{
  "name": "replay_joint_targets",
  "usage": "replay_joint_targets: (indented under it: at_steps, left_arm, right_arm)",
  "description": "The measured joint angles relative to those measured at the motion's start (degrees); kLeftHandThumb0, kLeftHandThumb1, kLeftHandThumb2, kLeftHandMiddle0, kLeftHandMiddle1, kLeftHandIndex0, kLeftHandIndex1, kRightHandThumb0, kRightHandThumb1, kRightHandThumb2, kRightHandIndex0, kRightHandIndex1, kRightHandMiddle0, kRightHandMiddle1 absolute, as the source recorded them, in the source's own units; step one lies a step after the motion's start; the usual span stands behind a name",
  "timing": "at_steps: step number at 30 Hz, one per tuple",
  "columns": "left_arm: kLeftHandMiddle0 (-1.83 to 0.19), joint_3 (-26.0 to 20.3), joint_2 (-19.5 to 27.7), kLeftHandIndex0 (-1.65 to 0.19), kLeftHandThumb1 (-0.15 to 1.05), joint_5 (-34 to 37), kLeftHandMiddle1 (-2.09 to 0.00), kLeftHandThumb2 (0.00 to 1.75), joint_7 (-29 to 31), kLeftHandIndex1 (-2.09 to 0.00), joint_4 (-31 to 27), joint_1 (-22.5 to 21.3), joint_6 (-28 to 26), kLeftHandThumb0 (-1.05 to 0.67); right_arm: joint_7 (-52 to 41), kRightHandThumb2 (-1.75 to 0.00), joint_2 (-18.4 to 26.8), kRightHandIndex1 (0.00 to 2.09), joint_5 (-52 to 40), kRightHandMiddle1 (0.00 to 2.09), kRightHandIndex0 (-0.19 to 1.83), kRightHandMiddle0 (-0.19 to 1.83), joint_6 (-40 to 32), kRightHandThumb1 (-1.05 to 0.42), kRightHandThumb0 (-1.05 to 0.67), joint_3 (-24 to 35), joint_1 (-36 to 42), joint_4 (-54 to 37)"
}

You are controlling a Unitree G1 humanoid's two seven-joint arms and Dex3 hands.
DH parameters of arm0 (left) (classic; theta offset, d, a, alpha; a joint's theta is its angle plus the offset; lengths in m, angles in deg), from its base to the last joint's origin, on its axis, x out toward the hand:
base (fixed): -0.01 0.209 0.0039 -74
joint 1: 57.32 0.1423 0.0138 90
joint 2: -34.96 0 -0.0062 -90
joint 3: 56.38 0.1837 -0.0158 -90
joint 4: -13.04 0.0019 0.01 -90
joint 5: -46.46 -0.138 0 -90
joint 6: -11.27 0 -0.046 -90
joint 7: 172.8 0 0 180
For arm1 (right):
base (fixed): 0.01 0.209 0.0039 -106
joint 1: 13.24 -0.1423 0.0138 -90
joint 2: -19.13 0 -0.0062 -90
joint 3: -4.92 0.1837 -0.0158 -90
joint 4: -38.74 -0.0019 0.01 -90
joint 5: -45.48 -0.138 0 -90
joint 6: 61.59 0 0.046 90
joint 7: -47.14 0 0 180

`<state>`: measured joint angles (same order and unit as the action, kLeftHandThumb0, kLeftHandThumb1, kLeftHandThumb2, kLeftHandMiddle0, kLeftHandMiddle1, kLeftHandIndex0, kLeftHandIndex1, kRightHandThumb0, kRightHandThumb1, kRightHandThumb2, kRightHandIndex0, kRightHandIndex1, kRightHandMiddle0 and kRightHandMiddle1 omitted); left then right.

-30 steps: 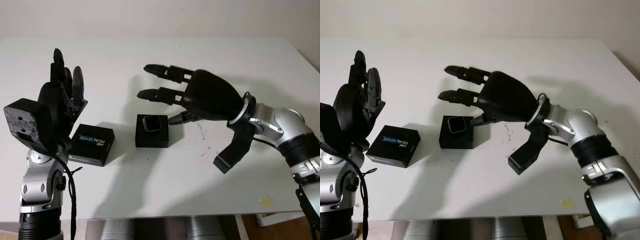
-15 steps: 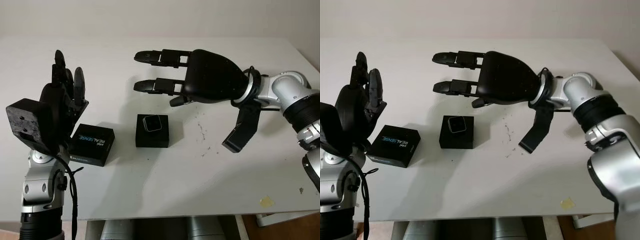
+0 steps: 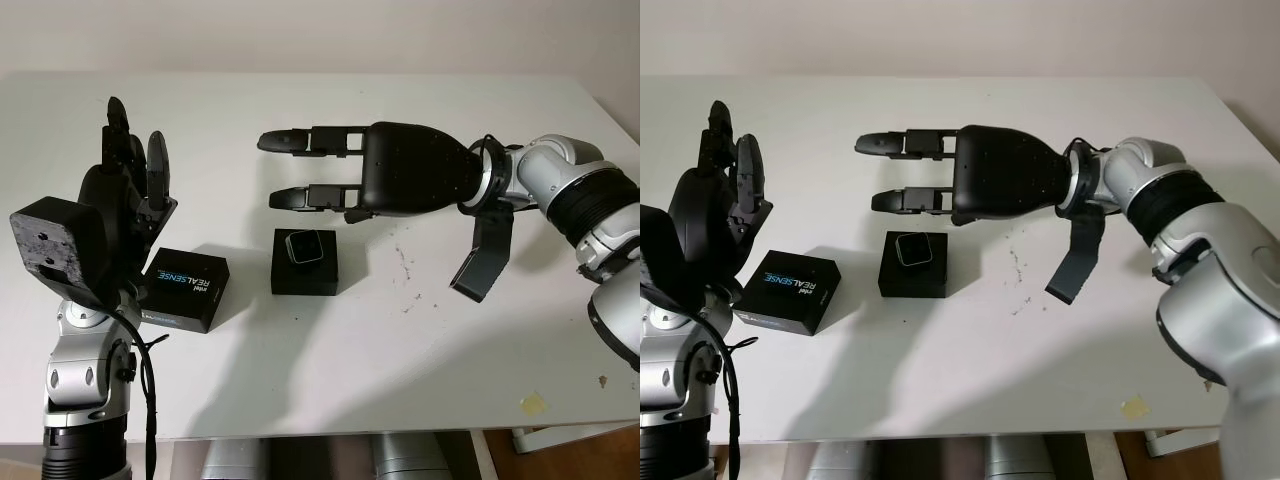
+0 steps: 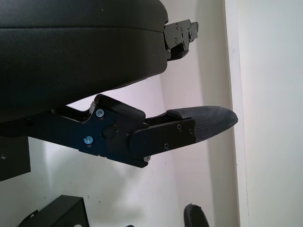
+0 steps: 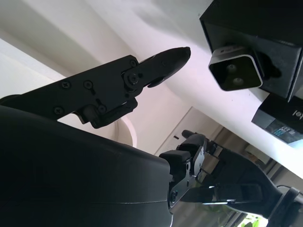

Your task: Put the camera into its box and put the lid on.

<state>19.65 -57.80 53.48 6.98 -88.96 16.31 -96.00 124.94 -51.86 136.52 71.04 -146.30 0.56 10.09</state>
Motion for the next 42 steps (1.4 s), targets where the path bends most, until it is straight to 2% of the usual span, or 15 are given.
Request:
replay_joint_targets:
  at_steps: [21,42]
  left_arm:
    - [0.19,-0.03,-0.36,0.19,1.05,0.02,0.00,0.57,-1.07,0.00,-0.92,0.00,-0.87,-0.72]
    - [0.19,-0.04,-1.46,0.19,1.05,-0.06,-0.01,0.54,-2.19,0.00,-2.19,0.18,-1.72,-0.73]
  right_arm:
    - [6.09,-0.06,-4.83,0.03,0.12,0.34,0.03,0.24,-6.35,-0.92,-0.42,-7.91,-0.08,4.77]
    - [7.15,-0.05,-7.07,0.06,-0.36,0.45,0.07,0.32,-7.47,-0.93,-0.43,-10.65,-0.14,6.46]
